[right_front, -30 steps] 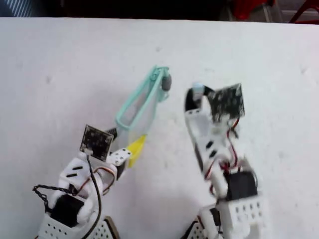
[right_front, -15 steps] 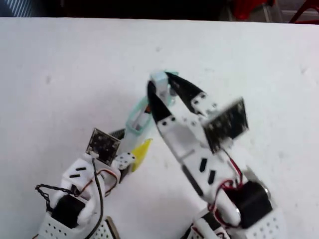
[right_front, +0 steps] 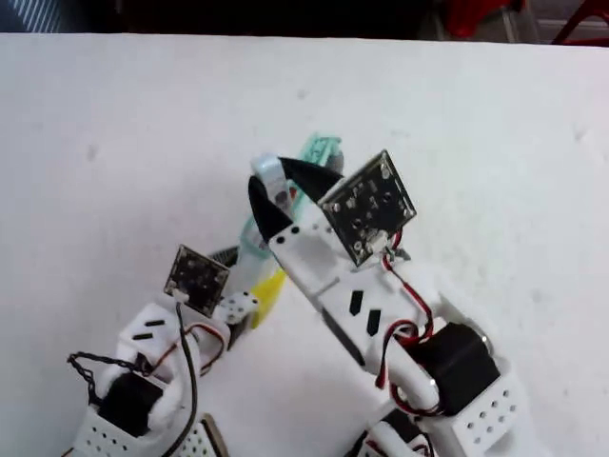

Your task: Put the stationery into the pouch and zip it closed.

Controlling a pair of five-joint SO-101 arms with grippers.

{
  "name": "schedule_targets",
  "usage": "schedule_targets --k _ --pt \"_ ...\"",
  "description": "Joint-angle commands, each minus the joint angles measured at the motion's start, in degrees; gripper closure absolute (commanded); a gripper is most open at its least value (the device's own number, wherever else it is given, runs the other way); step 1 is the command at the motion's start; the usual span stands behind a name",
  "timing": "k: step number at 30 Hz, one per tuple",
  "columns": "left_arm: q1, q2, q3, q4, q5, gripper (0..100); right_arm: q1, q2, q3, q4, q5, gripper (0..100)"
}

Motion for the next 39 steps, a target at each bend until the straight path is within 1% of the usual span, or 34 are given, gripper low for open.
schedule_targets --k 1,7,11,16,19,25,27,31,32,39 --pt "0.3 0.0 -0.9 -1.1 -0.4 76 0.6 -0.9 1.4 -0.4 0.5 98.2" --pt "0.3 0.0 -0.8 -1.1 -0.4 76 0.4 -0.8 6.2 -10.8 0.6 98.2" --pt "0.2 0.0 -0.9 -1.1 -0.4 76 0.5 -0.8 8.7 -14.4 0.6 98.2" --pt "-2.9 0.0 -1.1 -2.2 -0.3 76 0.3 -1.3 12.9 -14.9 0.3 98.2" --pt "-4.0 0.0 -1.1 -2.6 2.5 76 0.2 -1.5 14.5 -14.9 0.3 98.2" --pt "-4.4 0.0 -1.1 -2.6 3.3 76 -0.6 -1.5 15.6 -14.3 0.6 98.0" --pt "-4.4 0.0 -1.1 -2.6 3.3 76 -1.3 -1.5 15.4 -12.9 0.6 94.4" --pt "-4.4 0.0 -1.1 -2.6 3.3 76 -3.2 -1.4 15.3 -11.5 0.7 74.3" --pt "-4.4 0.0 -1.1 -2.6 3.3 76 -3.5 -1.4 15.3 -11.4 0.7 71.7" --pt "-4.4 0.0 -1.1 -2.6 3.3 76 -2.7 -1.5 12.6 -11.4 0.7 78.5"
